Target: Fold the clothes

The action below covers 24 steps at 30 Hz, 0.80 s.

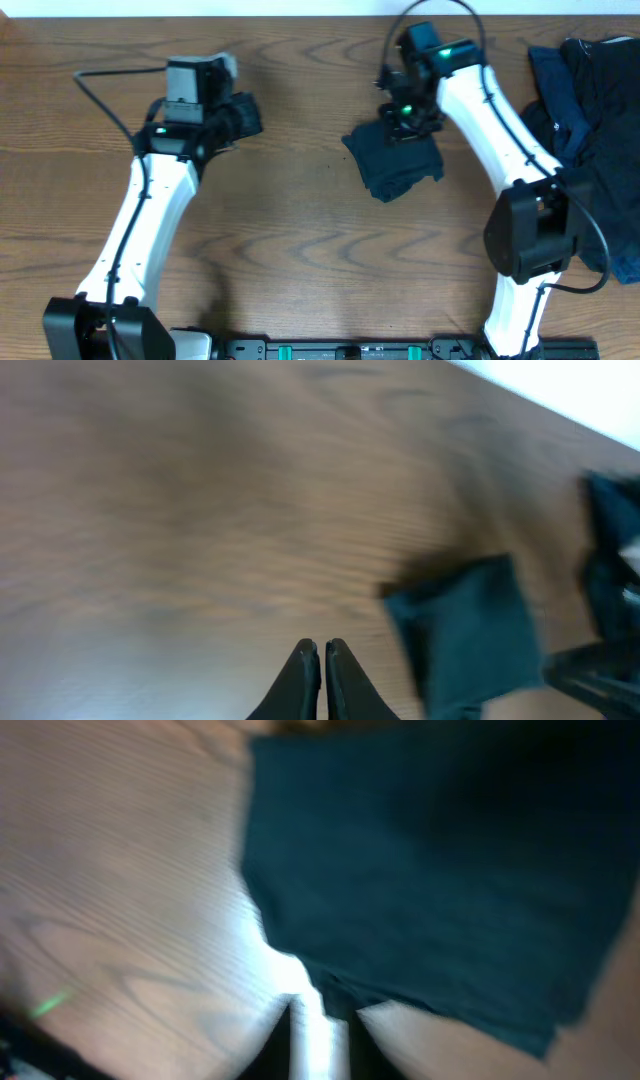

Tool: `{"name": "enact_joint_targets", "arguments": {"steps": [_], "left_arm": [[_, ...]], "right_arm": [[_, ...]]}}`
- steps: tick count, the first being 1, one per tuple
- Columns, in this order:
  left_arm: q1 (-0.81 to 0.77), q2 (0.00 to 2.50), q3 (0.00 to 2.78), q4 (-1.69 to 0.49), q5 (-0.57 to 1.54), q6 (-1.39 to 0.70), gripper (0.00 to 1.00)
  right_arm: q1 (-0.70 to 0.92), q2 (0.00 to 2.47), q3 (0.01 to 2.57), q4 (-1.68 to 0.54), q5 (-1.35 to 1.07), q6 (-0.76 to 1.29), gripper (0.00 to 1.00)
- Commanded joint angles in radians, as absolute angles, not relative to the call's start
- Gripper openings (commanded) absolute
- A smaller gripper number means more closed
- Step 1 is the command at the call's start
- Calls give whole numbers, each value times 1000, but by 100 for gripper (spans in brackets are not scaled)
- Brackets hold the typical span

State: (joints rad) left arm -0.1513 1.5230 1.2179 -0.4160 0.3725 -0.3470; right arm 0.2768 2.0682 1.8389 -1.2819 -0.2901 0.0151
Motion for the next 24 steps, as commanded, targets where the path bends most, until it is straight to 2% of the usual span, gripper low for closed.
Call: {"name": "enact_joint_targets", "arguments": {"steps": [1,8,17,24], "left_arm": [[-231,1578,1215,-367,439,-348,6],[-381,1740,1215,-117,490,-326,6],[-418,1907,1215,57,543,-342,6],[-422,2019,1215,101,542,-341,6]], "right_arm": [[224,2067,1798,-1304,-334,-35,1],[106,2067,1662,-1203,-411,-43,1],[46,2067,1489,-966,-480,-68,1],[45,2067,1343,-819,-479,-68,1]]}}
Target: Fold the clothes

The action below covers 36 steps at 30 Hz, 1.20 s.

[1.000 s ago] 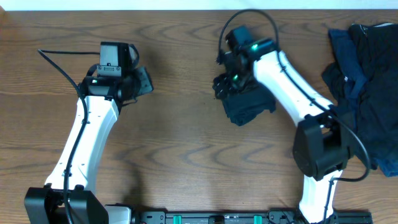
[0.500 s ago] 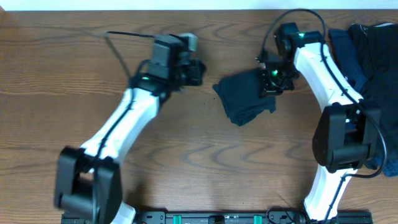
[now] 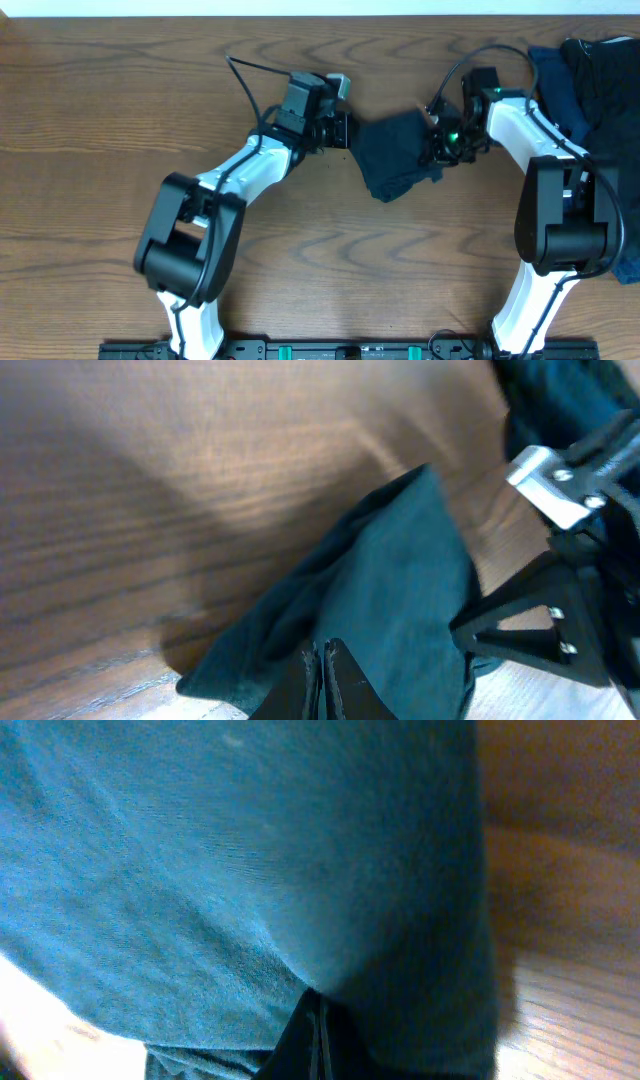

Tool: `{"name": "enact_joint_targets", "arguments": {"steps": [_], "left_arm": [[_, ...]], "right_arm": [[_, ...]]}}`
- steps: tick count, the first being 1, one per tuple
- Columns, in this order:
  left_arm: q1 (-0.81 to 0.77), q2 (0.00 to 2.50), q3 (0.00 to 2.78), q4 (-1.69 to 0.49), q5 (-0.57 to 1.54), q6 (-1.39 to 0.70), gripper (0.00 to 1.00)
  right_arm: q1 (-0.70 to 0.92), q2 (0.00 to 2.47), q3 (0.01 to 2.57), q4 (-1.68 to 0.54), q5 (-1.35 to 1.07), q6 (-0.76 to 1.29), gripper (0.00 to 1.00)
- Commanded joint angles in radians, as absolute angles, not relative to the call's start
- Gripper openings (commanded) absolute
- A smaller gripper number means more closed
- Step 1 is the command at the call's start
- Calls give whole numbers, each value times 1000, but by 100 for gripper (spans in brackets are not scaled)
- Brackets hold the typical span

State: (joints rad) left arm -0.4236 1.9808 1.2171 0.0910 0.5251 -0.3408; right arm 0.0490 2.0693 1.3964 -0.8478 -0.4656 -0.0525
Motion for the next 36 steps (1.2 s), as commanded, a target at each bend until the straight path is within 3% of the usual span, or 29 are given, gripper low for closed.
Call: {"name": "enact_joint_targets", "arguments": {"steps": [1,7,20,33,36], "left_arm": [[-422,2032,1215,107,541,-341,6],[-415,2054,1216,118,451,-310,6],[-427,1880,1229,98,464,-319,6],[-492,2096,1229,123,443,-311,6],[-471,2105,1229,105,338,-313,6]], "right_arm": [[45,2067,1325,-800,-479,-65,1],[46,2067,1280,-768,-479,-64,1],[46,2067,1280,-767,-479,-64,1],[46,2067,1280,-769,-479,-64,1],[46,2067,1280,-769,-476,-63,1]]}}
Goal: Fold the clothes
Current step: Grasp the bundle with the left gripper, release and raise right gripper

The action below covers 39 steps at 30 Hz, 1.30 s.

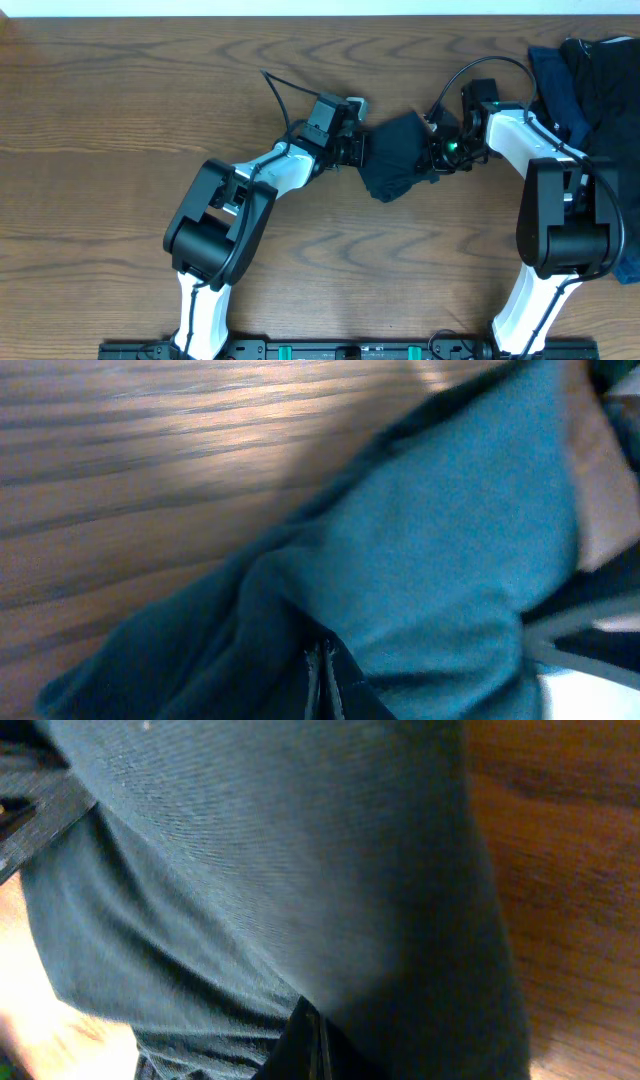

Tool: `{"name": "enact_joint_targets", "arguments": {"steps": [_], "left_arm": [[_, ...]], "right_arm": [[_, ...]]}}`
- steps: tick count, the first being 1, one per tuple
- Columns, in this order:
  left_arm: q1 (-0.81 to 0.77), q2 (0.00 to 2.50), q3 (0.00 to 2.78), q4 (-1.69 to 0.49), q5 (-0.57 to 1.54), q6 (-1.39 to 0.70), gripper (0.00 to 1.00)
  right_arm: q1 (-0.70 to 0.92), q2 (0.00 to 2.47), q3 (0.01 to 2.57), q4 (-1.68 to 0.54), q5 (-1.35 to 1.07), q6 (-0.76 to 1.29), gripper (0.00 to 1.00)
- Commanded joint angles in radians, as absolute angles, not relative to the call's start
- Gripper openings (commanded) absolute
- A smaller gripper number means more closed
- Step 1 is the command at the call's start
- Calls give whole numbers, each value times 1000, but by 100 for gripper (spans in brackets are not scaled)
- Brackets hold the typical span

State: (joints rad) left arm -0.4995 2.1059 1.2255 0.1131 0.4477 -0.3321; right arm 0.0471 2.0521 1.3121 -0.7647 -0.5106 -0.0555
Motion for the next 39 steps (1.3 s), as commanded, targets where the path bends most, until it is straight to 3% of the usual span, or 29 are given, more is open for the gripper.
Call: {"name": "enact_joint_targets", "arguments": {"steps": [1,13,21,28,39], "left_arm": [[-465,2105,1229,94,298,-320,6],[-456,2017,1229,142,402,-323,6],[-458,1846,1229,-4,416,-323,6],[-466,1881,1227,-146,419,-323,6],[-573,1972,1219,-157,419,-339,6]], "right_arm": [[44,2067,1280,-767,-475,-57,1],[15,2017,1477,-804,-648,-45,1],[16,2016,1533,-744,-643,-46,4],[25,2065,1522,-606,-629,-38,5],[76,2199,1522,-463,-629,-39,6]]}}
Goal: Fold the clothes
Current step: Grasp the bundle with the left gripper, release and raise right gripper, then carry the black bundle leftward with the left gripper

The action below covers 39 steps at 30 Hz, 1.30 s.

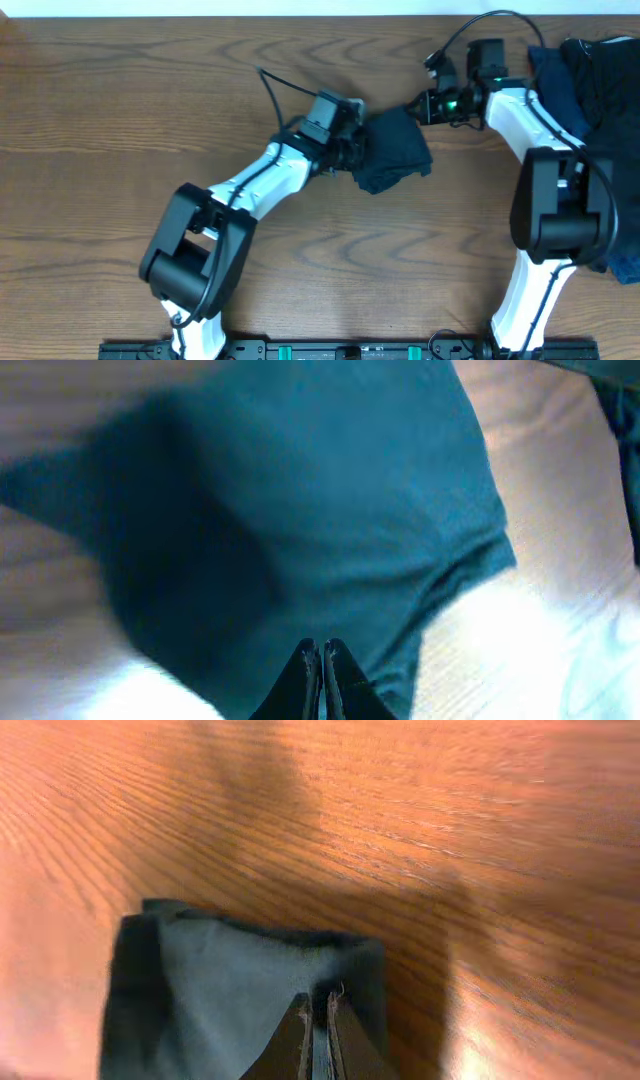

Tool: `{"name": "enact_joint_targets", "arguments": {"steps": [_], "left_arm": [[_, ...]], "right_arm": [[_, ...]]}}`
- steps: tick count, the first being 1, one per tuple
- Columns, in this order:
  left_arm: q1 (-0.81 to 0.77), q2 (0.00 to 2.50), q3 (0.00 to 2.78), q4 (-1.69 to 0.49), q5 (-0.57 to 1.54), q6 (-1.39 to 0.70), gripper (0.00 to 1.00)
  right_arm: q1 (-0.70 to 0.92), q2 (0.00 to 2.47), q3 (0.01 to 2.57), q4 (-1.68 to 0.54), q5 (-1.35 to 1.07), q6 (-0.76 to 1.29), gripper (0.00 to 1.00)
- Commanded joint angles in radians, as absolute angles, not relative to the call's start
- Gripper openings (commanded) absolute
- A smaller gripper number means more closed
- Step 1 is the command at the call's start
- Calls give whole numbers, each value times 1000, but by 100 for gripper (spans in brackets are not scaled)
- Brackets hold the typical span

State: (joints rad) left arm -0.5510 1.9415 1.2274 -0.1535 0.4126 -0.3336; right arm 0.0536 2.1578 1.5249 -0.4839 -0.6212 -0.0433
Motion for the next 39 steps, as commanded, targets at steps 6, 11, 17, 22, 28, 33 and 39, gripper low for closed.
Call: {"name": "enact_joint_targets", "arguments": {"steps": [6,11,17,22,28,33,39], "left_arm": [[-592,2023,1219,-167,419,-411,10],[-588,2026,1219,-176,419,-425,10],[-586,1991,1231,-171,419,-408,6],[-564,1863,1243,-92,350,-330,6],[-505,1769,1243,-119,212,-329,9],[-471,1827,1243,-117,208,-330,10],[-479,1946,1243,-104,208,-330,10]], "right_arm": [[86,2258,1522,-452,-546,-39,6],[86,2259,1522,-457,-547,-38,5],[83,2230,1543,-453,-550,-39,5],[49,2124,1584,-506,-553,-38,38],[-14,1952,1587,-653,-522,-38,70],[-51,1903,1587,-746,-431,-39,99],[-53,1904,1580,-760,-422,-39,99]]}}
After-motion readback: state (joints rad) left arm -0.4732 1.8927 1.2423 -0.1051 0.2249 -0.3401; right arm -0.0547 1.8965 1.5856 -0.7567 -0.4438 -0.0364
